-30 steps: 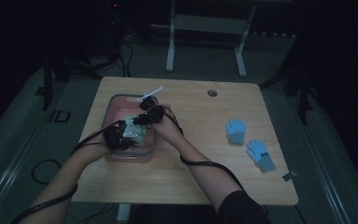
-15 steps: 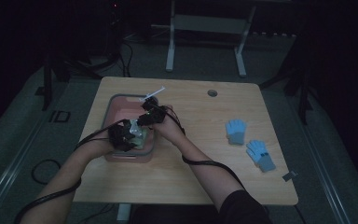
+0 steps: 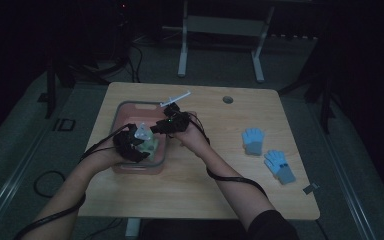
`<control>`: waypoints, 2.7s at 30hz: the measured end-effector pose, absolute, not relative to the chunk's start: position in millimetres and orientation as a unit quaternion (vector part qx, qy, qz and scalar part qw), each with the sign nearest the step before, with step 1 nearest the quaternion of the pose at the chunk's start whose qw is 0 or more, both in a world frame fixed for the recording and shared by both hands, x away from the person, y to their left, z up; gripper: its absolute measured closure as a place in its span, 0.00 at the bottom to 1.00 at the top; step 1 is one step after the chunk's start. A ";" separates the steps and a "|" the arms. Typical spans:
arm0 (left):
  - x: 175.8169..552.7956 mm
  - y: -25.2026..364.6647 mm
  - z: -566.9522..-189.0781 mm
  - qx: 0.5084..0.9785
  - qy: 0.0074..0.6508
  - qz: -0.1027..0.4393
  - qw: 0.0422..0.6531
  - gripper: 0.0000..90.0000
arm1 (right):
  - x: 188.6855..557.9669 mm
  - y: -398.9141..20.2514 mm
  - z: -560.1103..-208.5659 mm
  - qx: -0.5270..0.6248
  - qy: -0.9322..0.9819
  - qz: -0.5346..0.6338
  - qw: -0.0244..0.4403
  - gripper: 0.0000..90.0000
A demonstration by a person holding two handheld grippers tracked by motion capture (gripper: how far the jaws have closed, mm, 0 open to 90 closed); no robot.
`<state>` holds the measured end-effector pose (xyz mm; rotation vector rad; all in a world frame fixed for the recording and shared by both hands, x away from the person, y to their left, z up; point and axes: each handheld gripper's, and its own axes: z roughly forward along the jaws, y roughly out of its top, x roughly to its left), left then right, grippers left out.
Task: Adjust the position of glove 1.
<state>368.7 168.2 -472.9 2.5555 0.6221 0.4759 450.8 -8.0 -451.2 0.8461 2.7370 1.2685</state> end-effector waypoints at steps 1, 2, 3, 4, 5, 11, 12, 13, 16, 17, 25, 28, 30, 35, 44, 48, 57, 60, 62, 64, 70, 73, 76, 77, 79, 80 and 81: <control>368.2 167.4 -470.8 0.928 0.228 0.172 0.237 0.49 | 449.1 -11.0 -449.0 0.269 0.873 0.406 0.006 0.67; 367.9 166.8 -468.5 0.927 0.230 0.168 0.244 0.49 | 447.5 -14.1 -447.0 0.267 0.872 0.409 0.006 0.67; 367.1 165.7 -465.9 0.925 0.232 0.166 0.250 0.49 | 445.7 -17.5 -445.1 0.267 0.872 0.411 0.005 0.67; 366.6 165.0 -464.5 0.924 0.232 0.166 0.255 0.49 | 443.6 -22.3 -443.3 0.265 0.871 0.413 0.008 0.67; 365.7 163.8 -462.6 0.922 0.233 0.164 0.263 0.49 | 442.6 -25.3 -442.6 0.264 0.871 0.414 0.008 0.67; 360.7 150.4 -452.5 0.916 0.227 0.158 0.291 0.49 | 435.7 -50.0 -439.2 0.263 0.870 0.416 0.016 0.65; 359.7 147.1 -451.2 0.916 0.224 0.155 0.294 0.49 | 434.7 -54.4 -438.7 0.261 0.871 0.415 0.018 0.65; 359.0 143.3 -450.3 0.916 0.224 0.150 0.298 0.49 | 433.4 -58.5 -438.3 0.264 0.870 0.415 0.020 0.65; 357.3 129.0 -448.7 0.919 0.223 0.150 0.289 0.49 | 430.8 -72.2 -437.2 0.265 0.870 0.414 0.027 0.65; 357.1 124.5 -448.1 0.918 0.225 0.147 0.291 0.49 | 430.2 -76.8 -436.9 0.266 0.870 0.414 0.029 0.65; 354.9 93.5 -447.2 0.919 0.212 0.131 0.306 0.50 | 426.6 -114.3 -438.1 0.280 0.866 0.412 0.039 0.65; 353.3 84.8 -449.1 0.919 0.202 0.130 0.311 0.49 | 424.1 -126.3 -439.1 0.284 0.865 0.412 0.045 0.64; 352.6 79.5 -451.2 0.919 0.201 0.130 0.312 0.47 | 422.2 -133.5 -440.5 0.285 0.864 0.412 0.047 0.64; 350.5 68.1 -459.0 0.920 0.207 0.130 0.307 0.36 | 418.2 -150.9 -444.9 0.289 0.863 0.412 0.054 0.63; 346.9 57.0 -470.1 0.916 0.209 0.109 0.323 0.16 | 416.6 -182.8 -452.1 0.312 0.853 0.415 0.060 0.63; 343.8 50.7 -472.7 0.913 0.207 0.098 0.337 0.10 | 415.6 -195.3 -453.6 0.318 0.850 0.415 0.063 0.61; 335.9 36.3 -477.6 0.913 0.193 0.103 0.343 0.09 | 412.6 -218.2 -458.1 0.328 0.847 0.412 0.072 0.59; 332.2 29.4 -482.4 0.916 0.182 0.099 0.343 0.09 | 411.2 -228.4 -461.4 0.333 0.846 0.411 0.074 0.58; 330.3 26.5 -486.6 0.917 0.177 0.099 0.345 0.09 | 410.6 -234.5 -463.2 0.338 0.843 0.412 0.075 0.58; 328.9 24.2 -491.9 0.918 0.168 0.101 0.346 0.10 | 410.3 -240.8 -464.7 0.343 0.840 0.413 0.073 0.58; 325.1 18.9 -507.6 0.911 0.175 0.092 0.363 0.09 | 408.5 -258.8 -466.7 0.346 0.838 0.413 0.087 0.58; 323.4 18.0 -514.2 0.911 0.172 0.086 0.365 0.09 | 407.5 -268.8 -467.9 0.350 0.835 0.411 0.102 0.60; 321.6 18.4 -521.5 0.909 0.168 0.083 0.373 0.09 | 407.6 -278.8 -470.7 0.350 0.836 0.410 0.106 0.61; 321.3 18.5 -524.1 0.909 0.168 0.080 0.372 0.09 | 407.8 -281.6 -472.1 0.351 0.837 0.406 0.109 0.61; 320.0 18.7 -529.6 0.909 0.168 0.081 0.373 0.09 | 408.1 -286.6 -475.3 0.352 0.841 0.394 0.119 0.62; 319.4 18.9 -532.2 0.909 0.169 0.081 0.372 0.09 | 408.1 -289.1 -477.0 0.352 0.843 0.386 0.125 0.61; 318.7 19.3 -534.7 0.909 0.169 0.082 0.371 0.09 | 408.4 -291.9 -478.7 0.354 0.844 0.382 0.129 0.61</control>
